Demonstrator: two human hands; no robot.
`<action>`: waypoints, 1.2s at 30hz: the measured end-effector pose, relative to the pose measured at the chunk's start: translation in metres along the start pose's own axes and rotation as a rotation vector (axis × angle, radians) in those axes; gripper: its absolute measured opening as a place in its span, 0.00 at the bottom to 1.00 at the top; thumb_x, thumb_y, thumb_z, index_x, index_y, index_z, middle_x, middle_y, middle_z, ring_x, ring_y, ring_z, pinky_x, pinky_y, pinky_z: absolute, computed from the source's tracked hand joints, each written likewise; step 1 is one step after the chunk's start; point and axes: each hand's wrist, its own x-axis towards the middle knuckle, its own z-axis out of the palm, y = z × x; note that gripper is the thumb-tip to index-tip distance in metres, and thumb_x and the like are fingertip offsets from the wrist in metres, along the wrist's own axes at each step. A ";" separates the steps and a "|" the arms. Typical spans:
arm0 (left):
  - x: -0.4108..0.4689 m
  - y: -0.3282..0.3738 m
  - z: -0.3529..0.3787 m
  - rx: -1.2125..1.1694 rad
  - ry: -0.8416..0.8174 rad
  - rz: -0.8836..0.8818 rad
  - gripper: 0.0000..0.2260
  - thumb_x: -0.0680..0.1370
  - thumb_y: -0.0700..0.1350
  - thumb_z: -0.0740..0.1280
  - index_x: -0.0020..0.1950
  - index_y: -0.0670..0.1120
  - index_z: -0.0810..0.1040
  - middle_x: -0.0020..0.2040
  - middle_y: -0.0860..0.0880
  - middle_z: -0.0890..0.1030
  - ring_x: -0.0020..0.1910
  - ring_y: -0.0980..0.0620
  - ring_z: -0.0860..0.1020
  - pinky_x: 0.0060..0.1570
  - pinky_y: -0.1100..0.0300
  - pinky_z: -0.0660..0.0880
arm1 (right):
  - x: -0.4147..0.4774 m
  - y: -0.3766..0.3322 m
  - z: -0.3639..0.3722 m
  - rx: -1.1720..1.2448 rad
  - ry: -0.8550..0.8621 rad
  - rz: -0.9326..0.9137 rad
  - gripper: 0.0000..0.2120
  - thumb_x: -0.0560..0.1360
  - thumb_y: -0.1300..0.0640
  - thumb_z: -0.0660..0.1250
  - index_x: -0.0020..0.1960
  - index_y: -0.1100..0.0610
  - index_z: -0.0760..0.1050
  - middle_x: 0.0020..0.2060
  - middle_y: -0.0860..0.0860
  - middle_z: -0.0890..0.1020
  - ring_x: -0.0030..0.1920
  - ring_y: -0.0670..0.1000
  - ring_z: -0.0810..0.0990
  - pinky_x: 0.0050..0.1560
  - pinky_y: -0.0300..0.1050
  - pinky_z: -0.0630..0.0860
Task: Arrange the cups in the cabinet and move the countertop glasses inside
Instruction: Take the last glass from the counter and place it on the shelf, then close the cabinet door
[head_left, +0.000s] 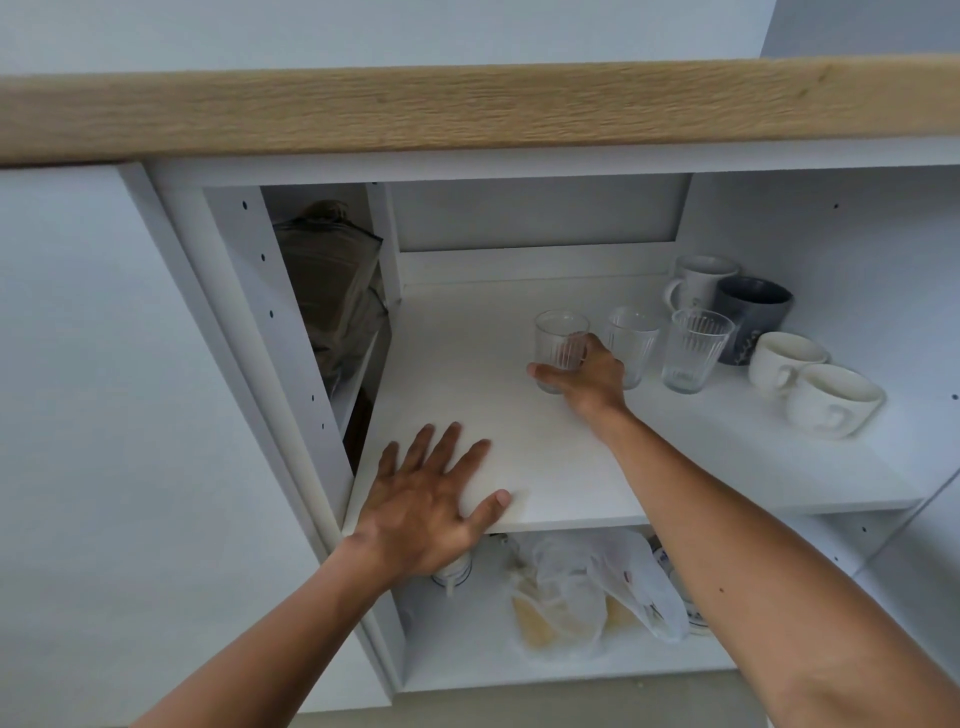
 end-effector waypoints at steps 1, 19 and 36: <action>0.000 0.000 0.000 0.001 0.001 -0.003 0.36 0.73 0.74 0.37 0.79 0.62 0.43 0.81 0.55 0.43 0.80 0.50 0.41 0.76 0.42 0.43 | 0.001 0.000 0.000 -0.006 -0.002 0.008 0.31 0.61 0.50 0.83 0.58 0.59 0.76 0.52 0.53 0.83 0.52 0.52 0.81 0.52 0.45 0.78; 0.002 -0.002 0.002 0.004 -0.016 0.007 0.36 0.73 0.74 0.37 0.79 0.62 0.43 0.81 0.54 0.43 0.80 0.49 0.41 0.76 0.41 0.42 | -0.036 0.003 -0.035 -0.113 -0.156 0.037 0.47 0.64 0.47 0.81 0.76 0.58 0.63 0.70 0.56 0.74 0.70 0.54 0.72 0.67 0.44 0.69; -0.021 0.007 -0.020 -0.005 -0.171 -0.026 0.36 0.74 0.73 0.39 0.79 0.61 0.39 0.81 0.52 0.37 0.79 0.47 0.35 0.76 0.42 0.39 | -0.120 0.005 -0.111 -0.986 -0.645 0.006 0.39 0.75 0.27 0.45 0.80 0.44 0.43 0.80 0.50 0.39 0.80 0.55 0.37 0.78 0.60 0.41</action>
